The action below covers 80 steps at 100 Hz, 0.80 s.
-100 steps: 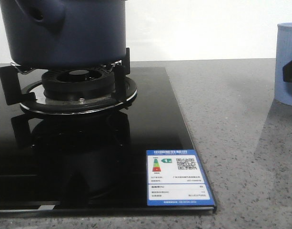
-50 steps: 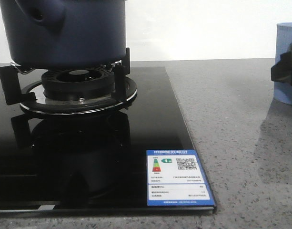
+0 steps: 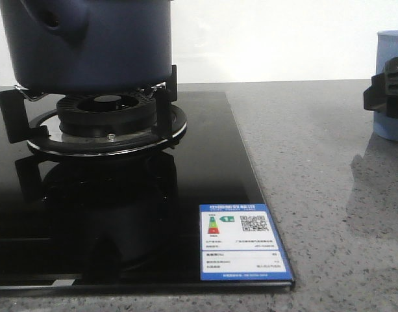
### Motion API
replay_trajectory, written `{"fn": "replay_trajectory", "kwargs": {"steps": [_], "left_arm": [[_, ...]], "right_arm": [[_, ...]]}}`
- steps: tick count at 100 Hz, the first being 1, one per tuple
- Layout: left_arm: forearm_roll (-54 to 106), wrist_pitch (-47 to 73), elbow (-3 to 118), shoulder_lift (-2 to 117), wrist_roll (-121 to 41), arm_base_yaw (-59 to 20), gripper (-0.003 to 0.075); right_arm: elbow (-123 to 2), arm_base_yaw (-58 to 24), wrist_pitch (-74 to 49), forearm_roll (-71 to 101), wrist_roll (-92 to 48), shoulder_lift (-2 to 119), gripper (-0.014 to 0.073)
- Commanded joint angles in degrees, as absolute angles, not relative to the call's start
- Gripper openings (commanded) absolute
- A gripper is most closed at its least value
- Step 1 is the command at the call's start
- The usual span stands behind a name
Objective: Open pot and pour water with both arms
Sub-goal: 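Lift the light blue cup off the counter with the right gripper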
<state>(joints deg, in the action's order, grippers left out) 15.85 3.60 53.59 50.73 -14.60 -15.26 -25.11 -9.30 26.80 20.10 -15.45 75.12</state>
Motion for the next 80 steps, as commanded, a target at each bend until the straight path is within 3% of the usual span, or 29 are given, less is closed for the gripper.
{"fn": "replay_trajectory", "kwargs": {"steps": [1, 11, 18, 42, 63, 80], "left_arm": [[15.7, -2.4, 55.8, 49.8, -14.4, -15.1, 0.0406], [15.7, -2.4, 55.8, 49.8, -14.4, -15.1, 0.0406], [15.7, -2.4, 55.8, 49.8, -14.4, -15.1, 0.0406], [15.7, -2.4, 55.8, 49.8, -14.4, -15.1, 0.0406], [15.1, -2.4, 55.8, 49.8, -14.4, -15.1, 0.0406], [14.3, -2.4, 55.8, 50.5, -14.4, -15.1, 0.0406]], "right_arm": [[-26.8, -9.3, 31.6, 19.7, -16.2, 74.1, 0.0500], [-26.8, -9.3, 31.6, 19.7, -16.2, 74.1, 0.0398], [-26.8, -9.3, 31.6, 19.7, -16.2, 74.1, 0.0371], [-26.8, -9.3, 31.1, 18.0, -16.2, 72.5, 0.0370], [-26.9, -10.5, 29.7, 5.3, -16.2, 67.3, 0.0370], [-33.3, -13.7, 18.8, 5.1, -16.2, 65.4, 0.0370]]}}
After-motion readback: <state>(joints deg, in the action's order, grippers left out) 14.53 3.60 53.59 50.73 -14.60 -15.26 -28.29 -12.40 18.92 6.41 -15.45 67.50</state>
